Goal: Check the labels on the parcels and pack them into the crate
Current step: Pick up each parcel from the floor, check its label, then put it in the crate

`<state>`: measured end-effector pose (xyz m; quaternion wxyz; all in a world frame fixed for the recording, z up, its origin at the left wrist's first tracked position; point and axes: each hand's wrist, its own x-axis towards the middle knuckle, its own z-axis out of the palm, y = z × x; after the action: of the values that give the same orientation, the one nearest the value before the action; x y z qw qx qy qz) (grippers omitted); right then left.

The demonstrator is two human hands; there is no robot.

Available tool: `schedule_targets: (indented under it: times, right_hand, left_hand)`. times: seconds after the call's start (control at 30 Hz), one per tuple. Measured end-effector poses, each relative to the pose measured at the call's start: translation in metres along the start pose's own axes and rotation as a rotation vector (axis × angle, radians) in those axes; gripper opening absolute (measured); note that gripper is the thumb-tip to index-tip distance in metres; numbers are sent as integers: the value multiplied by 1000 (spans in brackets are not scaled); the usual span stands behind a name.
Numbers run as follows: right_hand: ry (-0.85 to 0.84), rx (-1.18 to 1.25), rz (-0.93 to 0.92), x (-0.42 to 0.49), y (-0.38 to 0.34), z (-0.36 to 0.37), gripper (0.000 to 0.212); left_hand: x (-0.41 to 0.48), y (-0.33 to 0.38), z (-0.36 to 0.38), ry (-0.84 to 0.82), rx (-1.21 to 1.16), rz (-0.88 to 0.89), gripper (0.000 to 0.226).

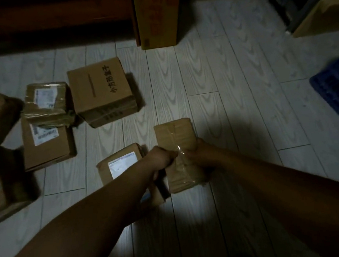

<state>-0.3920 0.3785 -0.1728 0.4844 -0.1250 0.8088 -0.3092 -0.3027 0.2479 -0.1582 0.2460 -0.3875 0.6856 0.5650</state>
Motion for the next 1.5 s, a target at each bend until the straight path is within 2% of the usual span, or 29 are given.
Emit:
schedule_targets:
  times: [0.1, 0.2, 0.3, 0.37, 0.43, 0.53, 0.63, 0.77, 0.87, 1.0, 1.1, 1.2, 1.33, 1.4, 1.5]
  right_hand:
    - [93, 20, -25, -8, -9, 0, 45]
    - [207, 111, -106, -22, -36, -9, 54]
    - [290, 289, -263, -30, -72, -16, 45]
    - [333, 384, -409, -35, -96, -21, 41]
    - [303, 455, -530, -41, -120, -27, 46]
    - [231, 486, -637, -55, -150, -37, 56]
    - [222, 460, -692, -86, -187, -49, 50]
    - [268, 486, -678, -169, -261, -87, 40]
    - [267, 479, -683, -252, -337, -123, 55]
    - [250, 459, -722, -372, -443, -157, 58]
    - [257, 461, -729, -463, -509, -166, 43]
    - [258, 490, -760, -538, -556, -168, 38]
    - [211, 486, -835, -607, -598, -166, 55]
    - [202, 464, -884, -633, -614, -162, 53]
    - [187, 431, -950, -664, -633, -150, 54]
  left_hand:
    - [-7, 2, -1, 48, -117, 104, 17]
    - [-25, 17, -26, 115, -313, 194, 56]
    - [-41, 36, -66, 61, -409, 396, 75]
    - [-50, 47, -91, 37, -483, 510, 77]
    - [-56, 56, -108, 26, -552, 607, 74]
    - [-73, 74, -123, 75, -568, 722, 70]
    - [-113, 102, -143, 118, -557, 758, 71]
    - [-206, 173, -176, 110, -538, 762, 78]
    - [-299, 237, -209, 113, -518, 780, 80]
    - [-438, 313, -260, 143, -504, 806, 77]
    - [-539, 352, -296, 150, -461, 812, 75]
    - [-623, 377, -321, 139, -424, 824, 77]
    - [-710, 392, -336, 178, -423, 849, 87]
    - [-743, 390, -339, 238, -423, 885, 92]
    - [-786, 376, -345, 273, -368, 869, 115]
